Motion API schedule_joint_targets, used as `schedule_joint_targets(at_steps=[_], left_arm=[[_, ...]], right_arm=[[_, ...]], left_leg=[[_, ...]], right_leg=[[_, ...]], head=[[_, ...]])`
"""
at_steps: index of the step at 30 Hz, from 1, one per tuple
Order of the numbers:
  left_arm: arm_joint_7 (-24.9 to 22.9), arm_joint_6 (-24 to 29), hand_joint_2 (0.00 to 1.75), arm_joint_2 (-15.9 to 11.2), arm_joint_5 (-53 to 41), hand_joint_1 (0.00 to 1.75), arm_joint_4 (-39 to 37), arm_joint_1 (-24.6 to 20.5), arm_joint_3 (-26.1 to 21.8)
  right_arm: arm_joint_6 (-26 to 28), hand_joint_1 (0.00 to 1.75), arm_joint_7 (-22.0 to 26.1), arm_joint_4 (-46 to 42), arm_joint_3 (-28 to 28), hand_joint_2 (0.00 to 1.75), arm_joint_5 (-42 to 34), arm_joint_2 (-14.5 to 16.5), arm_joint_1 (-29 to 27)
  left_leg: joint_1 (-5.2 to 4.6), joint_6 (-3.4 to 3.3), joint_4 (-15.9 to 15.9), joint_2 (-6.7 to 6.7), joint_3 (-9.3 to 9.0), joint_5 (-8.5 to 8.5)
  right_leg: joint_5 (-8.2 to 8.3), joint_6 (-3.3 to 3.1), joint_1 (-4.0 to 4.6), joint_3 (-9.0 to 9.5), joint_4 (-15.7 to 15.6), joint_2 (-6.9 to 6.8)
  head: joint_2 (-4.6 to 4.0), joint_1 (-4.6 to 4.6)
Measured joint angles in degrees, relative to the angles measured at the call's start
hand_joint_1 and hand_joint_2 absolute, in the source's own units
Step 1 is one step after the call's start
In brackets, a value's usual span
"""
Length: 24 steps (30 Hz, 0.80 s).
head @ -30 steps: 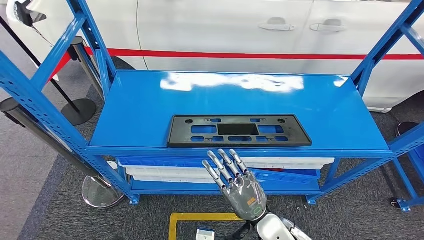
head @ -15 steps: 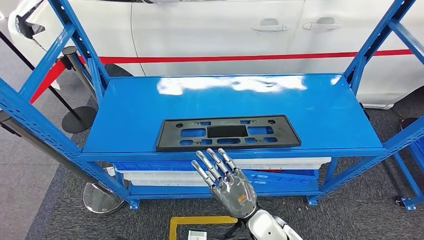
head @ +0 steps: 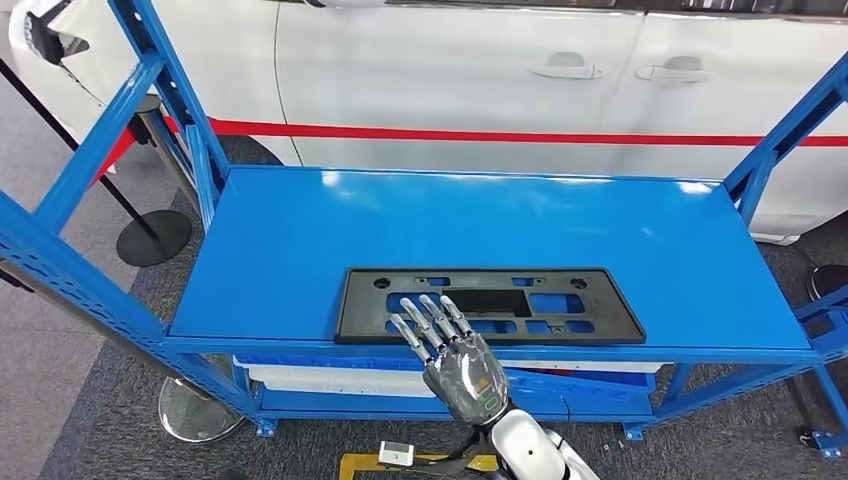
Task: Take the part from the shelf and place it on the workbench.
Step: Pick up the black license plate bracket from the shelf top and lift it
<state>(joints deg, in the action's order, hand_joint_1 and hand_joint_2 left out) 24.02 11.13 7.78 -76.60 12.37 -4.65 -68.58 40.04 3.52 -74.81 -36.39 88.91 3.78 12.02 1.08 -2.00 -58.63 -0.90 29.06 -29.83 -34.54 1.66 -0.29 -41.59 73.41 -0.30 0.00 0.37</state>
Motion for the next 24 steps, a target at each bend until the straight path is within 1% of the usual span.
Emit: schedule_joint_targets(at_steps=[1,2,3,4,5,6,7,8,9,10,11,12,13,14,15,16,17,18,19,20,21,22,23,24], left_arm=[[0.0,-0.1,0.0,0.0,-0.1,0.0,0.0,0.0,0.0],[0.0,-0.2,0.0,0.1,-0.1,0.0,0.0,0.0,0.0],[0.0,-0.2,0.0,0.2,0.0,0.0,-0.1,0.0,0.1],[0.0,-0.3,0.0,0.4,0.1,0.0,-0.1,0.0,0.1],[0.0,-0.4,0.0,0.5,0.2,0.0,-0.2,-0.1,0.2],[0.0,-0.4,0.0,0.6,0.3,0.0,-0.3,-0.1,0.3],[0.0,-0.4,0.0,0.5,0.3,0.0,-0.3,-0.2,0.4],[0.0,-0.3,0.0,0.5,0.3,0.0,-0.2,-0.3,0.6],[-0.1,-0.1,0.0,0.5,0.2,0.0,-0.2,-0.5,0.7],[-0.2,0.3,0.0,0.5,0.0,0.0,-0.3,-0.7,0.9],[-0.5,0.6,0.0,0.5,-0.1,0.0,-0.3,-0.9,1.1],[-0.7,0.9,0.0,0.5,-0.2,0.0,-0.3,-1.1,1.2],[-0.9,1.1,0.0,0.5,-0.2,0.0,-0.3,-1.3,1.3],[-1.0,1.2,0.0,0.5,-0.2,0.0,-0.3,-1.3,1.4],[-1.0,1.2,0.0,0.5,-0.2,0.0,-0.3,-1.3,1.4],[-1.0,1.2,0.0,0.5,-0.2,0.0,-0.3,-1.2,1.5],[-1.0,1.3,0.0,0.5,-0.3,0.0,-0.3,-1.3,1.5],[-1.0,1.3,0.0,0.4,-0.3,0.0,-0.3,-1.3,1.5],[-1.0,1.4,0.0,0.4,-0.4,0.0,-0.3,-1.4,1.6],[-1.0,1.4,0.0,0.4,-0.4,0.0,-0.3,-1.5,1.6],[-1.0,1.4,0.0,0.4,-0.3,0.0,-0.3,-1.6,1.7],[-0.9,1.4,0.0,0.4,-0.3,0.0,-0.2,-1.7,1.7],[-0.8,1.3,0.0,0.4,-0.1,0.0,-0.2,-1.7,1.8],[-0.6,1.1,0.0,0.4,0.0,0.0,-0.2,-1.7,1.8]], right_arm=[[0.0,0.0,-0.1,1.2,0.1,1.75,0.1,0.2,0.1],[0.0,0.0,-0.5,2.3,0.2,1.75,0.1,0.3,0.2],[0.0,0.0,-1.0,3.5,0.3,1.75,0.1,0.5,0.4],[0.0,0.0,-1.7,4.6,0.3,1.75,0.0,0.6,0.7],[0.0,0.0,-2.4,5.7,0.3,1.75,0.0,0.7,1.0],[0.0,0.0,-2.7,6.8,0.1,1.75,-0.1,0.8,1.1],[0.0,0.0,-2.9,7.6,-0.1,1.75,-0.1,1.1,1.2],[0.0,0.0,-2.9,8.5,-0.4,1.75,-0.1,1.5,1.3],[0.1,0.0,-2.9,9.5,-0.8,1.75,-0.1,2.0,1.3],[0.1,0.0,-2.9,10.5,-1.1,1.75,-0.1,2.4,1.4],[0.1,0.0,-2.9,11.5,-1.3,1.75,-0.1,2.7,1.5],[0.1,0.0,-2.9,12.4,-1.4,1.75,-0.1,3.0,1.5],[0.1,0.0,-2.9,13.1,-1.5,1.75,-0.1,3.2,1.6],[0.1,0.0,-2.9,13.7,-1.6,1.75,-0.1,3.4,1.7],[0.2,0.38,-2.9,14.2,-1.6,1.75,-0.1,3.5,1.8],[0.2,0.82,-2.9,14.6,-1.6,1.75,-0.1,3.6,2.1],[0.2,1.25,-3.0,15.2,-1.6,1.75,-0.1,3.6,2.5],[0.2,1.69,-3.1,15.9,-1.6,1.75,-0.2,3.7,2.9],[0.2,1.75,-3.1,17.0,-1.5,1.75,-0.4,3.8,3.5],[0.1,1.75,-3.1,18.3,-1.5,1.75,-0.8,3.9,4.2],[0.1,1.75,-2.9,19.6,-1.3,1.75,-1.5,4.0,5.0],[0.0,1.75,-2.5,20.8,-1.2,1.75,-2.5,4.1,5.7],[-0.2,1.75,-2.0,21.8,-1.0,1.75,-3.5,4.2,6.3],[-0.3,1.75,-1.5,22.5,-0.7,1.75,-4.5,4.2,6.9]], left_leg=[[-0.09,0.05,0.0,-0.12,-1.1,-0.77],[-0.15,0.08,0.2,-0.2,-2.09,-1.56],[-0.28,0.18,0.3,-0.26,-3.17,-2.3],[-0.39,0.4,0.5,-0.35,-4.0,-2.96],[-0.43,0.7,0.8,-0.45,-4.79,-3.42],[-0.5,1.09,0.8,-0.48,-5.47,-3.4],[-0.51,1.47,0.8,-0.46,-5.77,-3.17],[-0.45,1.74,0.1,-0.3,-5.84,-2.87],[-0.43,1.99,-1.5,-0.12,-5.24,-2.79],[-0.37,2.24,-3.7,0.02,-4.04,-3.53],[-0.29,2.45,-6.7,0.14,-2.23,-5.02],[-0.26,2.7,-9.8,0.19,-0.03,-6.92],[-0.23,2.94,-12.3,0.22,2.1,-8.57],[-0.21,3.12,-13.6,0.26,3.63,-9.26],[-0.21,3.21,-13.2,0.32,4.27,-8.62],[-0.21,3.2,-10.8,0.39,3.88,-6.8],[-0.23,2.99,-6.9,0.5,2.67,-4.37],[-0.35,2.59,-3.7,0.63,1.69,-2.62],[-0.51,2.16,-1.5,0.69,1.06,-2.09],[-0.67,1.62,-0.4,0.69,0.95,-2.04],[-0.84,1.14,-0.7,0.65,1.37,-2.57],[-0.88,0.73,-0.6,0.58,1.56,-2.72],[-0.73,0.27,-0.2,0.64,1.59,-1.57],[-0.53,-0.1,0.2,0.74,1.64,-0.36]], right_leg=[[1.7,-0.41,0.16,-0.2,-2.4,0.04],[4.88,-1.12,0.44,0.12,-5.9,0.08],[8.6,-1.88,0.85,0.49,-9.3,0.28],[11.54,-2.6,1.21,0.92,-11.9,0.44],[13.45,-3.13,1.52,1.27,-13.4,0.57],[13.87,-3.46,1.68,1.61,-14.0,0.67],[13.51,-3.69,1.68,2.25,-14.3,0.66],[13.38,-3.89,1.6,2.92,-14.9,0.66],[13.19,-4.18,1.46,3.6,-15.6,0.69],[13.0,-4.41,1.34,4.17,-16.0,0.74],[12.76,-4.61,1.24,4.56,-16.3,0.74],[12.5,-4.76,1.22,4.77,-16.3,0.76],[12.29,-4.79,1.22,4.88,-16.3,0.78],[12.13,-4.74,1.22,4.96,-16.3,0.81],[12.05,-4.67,1.23,5.01,-16.2,0.84],[12.03,-4.57,1.23,5.0,-16.1,0.85],[12.06,-4.41,1.24,4.92,-15.9,0.84],[12.12,-4.17,1.29,4.91,-15.7,0.83],[12.16,-3.84,1.3,4.83,-15.4,0.88],[12.05,-3.41,1.3,4.7,-15.2,0.93],[11.96,-3.0,1.26,4.61,-15.2,0.98],[11.88,-2.6,1.21,4.44,-15.2,1.05],[11.81,-2.25,1.19,4.29,-15.1,1.01],[11.25,-1.94,1.16,4.04,-14.5,0.96]], head=[[0.0,0.03],[0.0,0.04],[0.0,0.01],[-0.01,0.01],[-0.01,-0.01],[-0.01,-0.01],[-0.01,0.04],[-0.01,0.03],[-0.01,-0.01],[-0.01,-0.07],[-0.01,-0.12],[0.0,-0.16],[0.0,-0.16],[0.0,-0.18],[0.0,-0.2],[0.0,-0.23],[0.0,-0.25],[0.0,-0.24],[-0.01,-0.29],[0.0,-0.39],[0.0,-0.45],[0.0,-0.6],[0.01,-0.64],[0.0,-0.57]])
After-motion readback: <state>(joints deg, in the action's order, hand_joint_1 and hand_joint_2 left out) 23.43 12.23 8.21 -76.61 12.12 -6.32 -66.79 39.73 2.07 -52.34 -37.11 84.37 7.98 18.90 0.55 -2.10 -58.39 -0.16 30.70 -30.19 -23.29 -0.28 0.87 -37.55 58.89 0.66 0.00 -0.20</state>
